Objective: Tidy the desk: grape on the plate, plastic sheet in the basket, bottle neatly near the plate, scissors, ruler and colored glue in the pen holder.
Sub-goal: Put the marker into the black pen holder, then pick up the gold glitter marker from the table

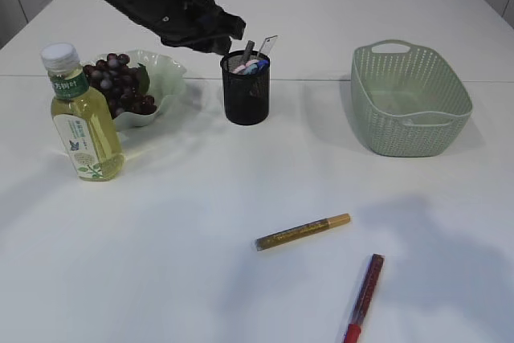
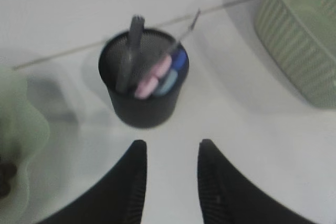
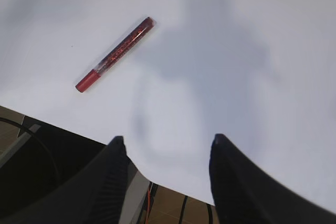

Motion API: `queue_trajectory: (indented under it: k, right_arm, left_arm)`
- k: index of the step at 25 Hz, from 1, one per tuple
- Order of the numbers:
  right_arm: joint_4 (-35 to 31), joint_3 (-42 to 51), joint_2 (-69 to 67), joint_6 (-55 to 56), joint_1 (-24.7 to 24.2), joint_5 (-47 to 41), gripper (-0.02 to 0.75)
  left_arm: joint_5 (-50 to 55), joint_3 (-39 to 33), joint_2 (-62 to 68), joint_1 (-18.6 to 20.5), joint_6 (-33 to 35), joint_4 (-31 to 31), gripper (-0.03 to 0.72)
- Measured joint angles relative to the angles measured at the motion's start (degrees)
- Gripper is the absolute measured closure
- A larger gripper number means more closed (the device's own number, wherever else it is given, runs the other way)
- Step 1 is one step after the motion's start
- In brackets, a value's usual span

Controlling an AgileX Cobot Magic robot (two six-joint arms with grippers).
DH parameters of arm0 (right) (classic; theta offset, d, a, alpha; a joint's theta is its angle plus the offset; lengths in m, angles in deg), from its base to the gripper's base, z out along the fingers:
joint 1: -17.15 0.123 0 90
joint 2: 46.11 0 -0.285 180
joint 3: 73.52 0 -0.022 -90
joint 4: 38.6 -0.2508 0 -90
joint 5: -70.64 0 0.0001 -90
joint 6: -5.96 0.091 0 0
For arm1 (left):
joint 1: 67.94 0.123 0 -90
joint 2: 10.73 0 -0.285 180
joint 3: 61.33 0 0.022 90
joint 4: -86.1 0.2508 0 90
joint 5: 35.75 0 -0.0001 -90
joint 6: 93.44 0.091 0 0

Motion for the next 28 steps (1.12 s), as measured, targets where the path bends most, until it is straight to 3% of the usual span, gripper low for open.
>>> queue_trajectory:
  k: [7, 12, 16, 19, 24, 28]
  right_arm:
    - [-1.8, 0.0, 0.0, 0.0, 0.0, 0.0, 0.333]
    - [-12.0, 0.0, -1.4, 0.0, 0.0, 0.0, 0.333]
    - [-23.7, 0.0, -1.9, -1.4, 0.0, 0.0, 0.333]
    - [-28.5, 0.0, -1.9, -1.9, 0.0, 0.0, 0.333]
    - [-29.6, -0.9, -3.1, -1.9, -1.3, 0.0, 0.333]
    - [-27.5, -3.9, -4.7, -1.8, -6.0, 0.0, 0.333]
  left_arm:
    - [24.7, 0.0, -3.2, -4.0, 3.5, 0.6, 0.442]
    - [36.6, 0.1, -3.2, -7.3, 4.9, 1.0, 0.442]
    - [39.7, 0.3, -3.2, -10.0, 6.5, 2.6, 0.443]
    - [40.6, 0.3, -3.2, -11.5, 8.0, 3.6, 0.443]
    - [41.4, 0.3, -3.2, -11.7, 8.6, 4.1, 0.443]
    - [41.2, 0.3, -3.2, -11.7, 10.3, 3.3, 0.443]
